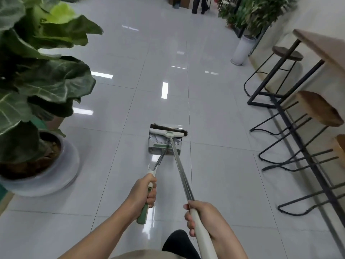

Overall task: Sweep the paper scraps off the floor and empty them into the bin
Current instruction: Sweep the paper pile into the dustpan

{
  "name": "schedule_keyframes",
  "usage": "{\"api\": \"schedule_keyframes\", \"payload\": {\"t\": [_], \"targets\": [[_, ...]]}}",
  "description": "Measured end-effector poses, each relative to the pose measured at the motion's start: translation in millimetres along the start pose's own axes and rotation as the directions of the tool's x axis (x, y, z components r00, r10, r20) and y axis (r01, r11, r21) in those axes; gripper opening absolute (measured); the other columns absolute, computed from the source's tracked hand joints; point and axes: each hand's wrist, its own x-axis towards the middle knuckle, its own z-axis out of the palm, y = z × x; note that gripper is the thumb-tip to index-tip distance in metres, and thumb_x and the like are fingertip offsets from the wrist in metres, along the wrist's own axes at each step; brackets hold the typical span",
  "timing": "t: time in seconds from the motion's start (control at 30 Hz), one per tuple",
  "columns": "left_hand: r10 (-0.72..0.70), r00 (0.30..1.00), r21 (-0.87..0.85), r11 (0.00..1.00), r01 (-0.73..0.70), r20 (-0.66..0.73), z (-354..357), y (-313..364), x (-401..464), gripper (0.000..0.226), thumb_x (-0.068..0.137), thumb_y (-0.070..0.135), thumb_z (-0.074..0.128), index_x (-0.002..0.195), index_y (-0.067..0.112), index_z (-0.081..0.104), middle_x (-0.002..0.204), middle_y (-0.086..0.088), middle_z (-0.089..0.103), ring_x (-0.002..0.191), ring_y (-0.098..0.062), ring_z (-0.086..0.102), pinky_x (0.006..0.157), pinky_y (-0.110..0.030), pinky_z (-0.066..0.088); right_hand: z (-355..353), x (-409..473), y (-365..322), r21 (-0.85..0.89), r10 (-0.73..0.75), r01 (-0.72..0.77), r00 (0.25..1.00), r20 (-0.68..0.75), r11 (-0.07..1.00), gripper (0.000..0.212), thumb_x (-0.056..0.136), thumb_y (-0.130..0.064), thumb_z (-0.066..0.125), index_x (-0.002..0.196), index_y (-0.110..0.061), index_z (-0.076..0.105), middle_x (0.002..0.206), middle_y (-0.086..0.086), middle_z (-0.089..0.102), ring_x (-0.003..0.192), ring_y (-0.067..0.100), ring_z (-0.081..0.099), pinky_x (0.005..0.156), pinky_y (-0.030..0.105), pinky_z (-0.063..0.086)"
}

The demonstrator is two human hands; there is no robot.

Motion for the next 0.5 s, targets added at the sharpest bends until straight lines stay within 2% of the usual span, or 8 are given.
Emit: {"api": "schedule_keyframes", "payload": {"t": [0.23, 0.5], "targets": [[0.001, 1.0, -0.038, 0.999, -0.002, -0.027, 33, 121, 142, 0.028, 0.094, 0.025, 0.047, 0.067, 0.018, 0.042, 0.052, 0.002, 0.029, 0.041, -0.013, 0.024, 0.045, -0.024, 0.025, 1, 106, -168, -0.028, 0.008, -0.008, 1.0, 0.009, 1.0, 0.011, 0.094, -0.013, 0.05, 0.091, -0.004, 0.056, 0.058, 0.008, 0.048, 0.04, 0.016, 0.04, 0.04, 0.023, 0.036], [0.031, 0.993, -0.125, 0.991, -0.046, -0.115, 73, 290, 286, 0.028, 0.092, 0.028, 0.047, 0.066, 0.018, 0.044, 0.053, 0.001, 0.029, 0.043, -0.014, 0.023, 0.045, -0.024, 0.024, 10, 208, -393, -0.144, -0.021, 0.034, 0.996, 0.092, 0.989, 0.01, 0.094, -0.014, 0.05, 0.092, -0.005, 0.054, 0.059, 0.007, 0.049, 0.042, 0.016, 0.041, 0.041, 0.023, 0.037]]}}
